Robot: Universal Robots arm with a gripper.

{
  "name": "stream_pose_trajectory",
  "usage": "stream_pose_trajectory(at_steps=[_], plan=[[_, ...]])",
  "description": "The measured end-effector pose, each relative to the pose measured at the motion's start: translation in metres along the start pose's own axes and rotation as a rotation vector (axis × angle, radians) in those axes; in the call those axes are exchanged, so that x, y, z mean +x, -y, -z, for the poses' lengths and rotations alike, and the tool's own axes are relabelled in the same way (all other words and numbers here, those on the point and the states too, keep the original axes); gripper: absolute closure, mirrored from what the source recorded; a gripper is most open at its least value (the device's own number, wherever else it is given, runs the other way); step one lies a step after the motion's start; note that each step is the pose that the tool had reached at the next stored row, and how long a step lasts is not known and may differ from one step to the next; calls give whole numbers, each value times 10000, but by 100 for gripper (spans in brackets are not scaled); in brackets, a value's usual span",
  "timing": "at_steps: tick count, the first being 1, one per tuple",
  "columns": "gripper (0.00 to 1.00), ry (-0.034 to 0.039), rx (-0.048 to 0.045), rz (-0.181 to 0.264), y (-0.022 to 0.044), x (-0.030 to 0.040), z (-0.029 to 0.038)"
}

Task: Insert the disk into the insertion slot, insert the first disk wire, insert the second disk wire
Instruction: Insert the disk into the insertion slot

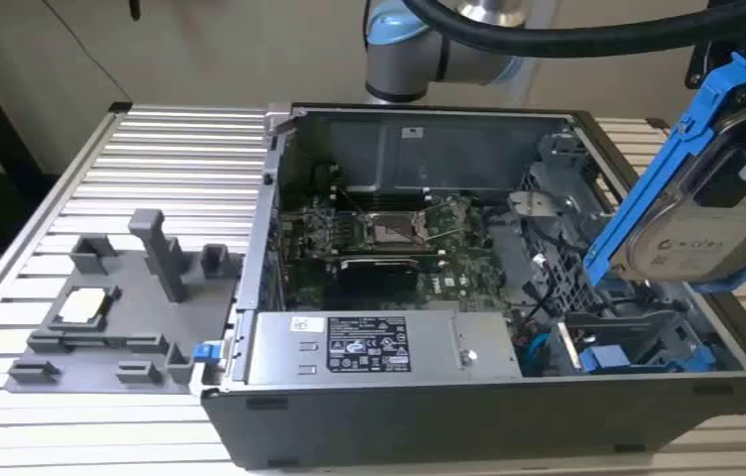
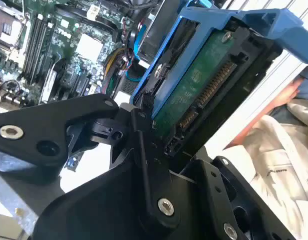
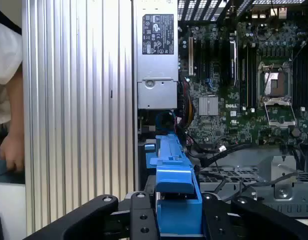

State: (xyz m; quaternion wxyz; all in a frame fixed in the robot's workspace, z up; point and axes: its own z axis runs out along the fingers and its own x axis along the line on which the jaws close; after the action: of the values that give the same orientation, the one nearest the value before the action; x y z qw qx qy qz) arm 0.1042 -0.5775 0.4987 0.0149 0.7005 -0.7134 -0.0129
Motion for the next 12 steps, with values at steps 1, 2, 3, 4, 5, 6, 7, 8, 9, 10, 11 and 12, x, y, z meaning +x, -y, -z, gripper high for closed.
stream_pose_trajectory(at_steps=[1, 2, 3, 4, 5, 6, 7, 8, 9, 10, 11, 12], plan=[[67, 0, 0, 0, 0, 0, 0], [67, 0, 0, 0, 0, 0, 0], [67, 0, 0, 0, 0, 0, 0], [67, 0, 0, 0, 0, 0, 0], [67, 0, 0, 0, 0, 0, 0], [67, 0, 0, 0, 0, 0, 0], [67, 0, 0, 0, 0, 0, 0], [67, 0, 0, 0, 0, 0, 0], [67, 0, 0, 0, 0, 0, 0], [67, 0, 0, 1, 0, 0, 0], [67, 0, 0, 0, 0, 0, -1], [67, 0, 0, 0, 0, 0, -4]])
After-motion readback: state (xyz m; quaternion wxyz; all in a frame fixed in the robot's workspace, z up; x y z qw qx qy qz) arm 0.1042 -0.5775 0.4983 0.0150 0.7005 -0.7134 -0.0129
